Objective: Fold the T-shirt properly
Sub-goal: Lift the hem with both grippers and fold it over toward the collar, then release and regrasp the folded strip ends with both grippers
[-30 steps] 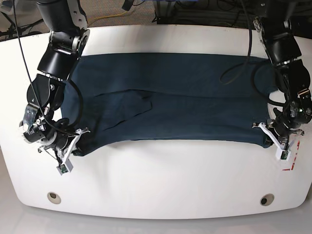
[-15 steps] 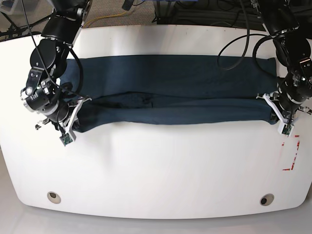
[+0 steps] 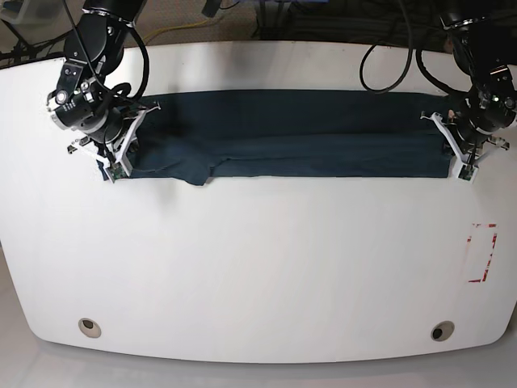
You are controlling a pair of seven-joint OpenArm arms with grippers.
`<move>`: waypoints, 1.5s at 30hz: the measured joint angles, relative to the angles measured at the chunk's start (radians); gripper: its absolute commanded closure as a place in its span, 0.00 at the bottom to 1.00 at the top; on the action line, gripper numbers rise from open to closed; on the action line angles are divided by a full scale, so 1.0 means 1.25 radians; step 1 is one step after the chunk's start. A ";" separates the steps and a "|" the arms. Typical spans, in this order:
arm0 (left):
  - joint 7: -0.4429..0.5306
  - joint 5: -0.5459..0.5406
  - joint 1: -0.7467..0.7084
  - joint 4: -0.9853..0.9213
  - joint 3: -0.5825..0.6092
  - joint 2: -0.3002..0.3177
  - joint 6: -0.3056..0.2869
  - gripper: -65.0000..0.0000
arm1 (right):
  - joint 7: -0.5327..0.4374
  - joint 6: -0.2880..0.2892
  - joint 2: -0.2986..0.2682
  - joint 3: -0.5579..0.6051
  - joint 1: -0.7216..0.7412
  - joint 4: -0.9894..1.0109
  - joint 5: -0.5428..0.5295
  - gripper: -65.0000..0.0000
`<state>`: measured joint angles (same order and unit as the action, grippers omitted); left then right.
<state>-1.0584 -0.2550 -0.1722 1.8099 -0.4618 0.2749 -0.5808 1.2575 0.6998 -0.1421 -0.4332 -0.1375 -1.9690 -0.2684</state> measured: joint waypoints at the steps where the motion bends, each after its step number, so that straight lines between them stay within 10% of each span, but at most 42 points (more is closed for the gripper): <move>1: 0.000 0.000 -0.005 0.000 0.000 0.000 0.000 0.78 | -0.001 0.000 0.002 -0.010 -0.005 0.000 -0.001 0.70; 5: 0.000 0.001 -0.022 -0.002 0.001 0.002 0.000 0.36 | -0.004 0.000 0.003 -0.050 -0.027 0.005 -0.002 0.26; 8: -0.001 0.003 -0.024 -0.003 0.002 0.002 0.000 0.19 | -0.006 0.000 0.006 -0.107 -0.035 0.026 -0.001 0.17; 14: -0.001 -0.023 -0.020 0.011 -0.001 0.023 0.000 0.21 | 0.001 -0.003 0.007 -0.172 -0.037 0.026 -0.022 0.25; 20: 0.004 -0.262 0.010 0.025 -0.096 0.048 -0.003 0.21 | -0.004 0.000 0.013 -0.158 -0.031 0.030 -0.211 0.35; 30: -0.001 -0.511 0.010 -0.195 -0.139 0.074 0.001 0.21 | 0.005 -0.002 0.018 -0.105 0.031 0.228 -0.258 0.35; 45: 0.002 -0.530 0.038 -0.403 -0.139 0.071 0.004 0.20 | -0.055 0.000 -0.010 -0.104 0.057 0.357 -0.270 0.35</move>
<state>-1.0561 -0.9176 -0.1249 1.3060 -0.6357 0.3641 -0.5758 1.1893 0.7002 -0.1551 -0.5636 -0.0666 -1.5230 -0.6064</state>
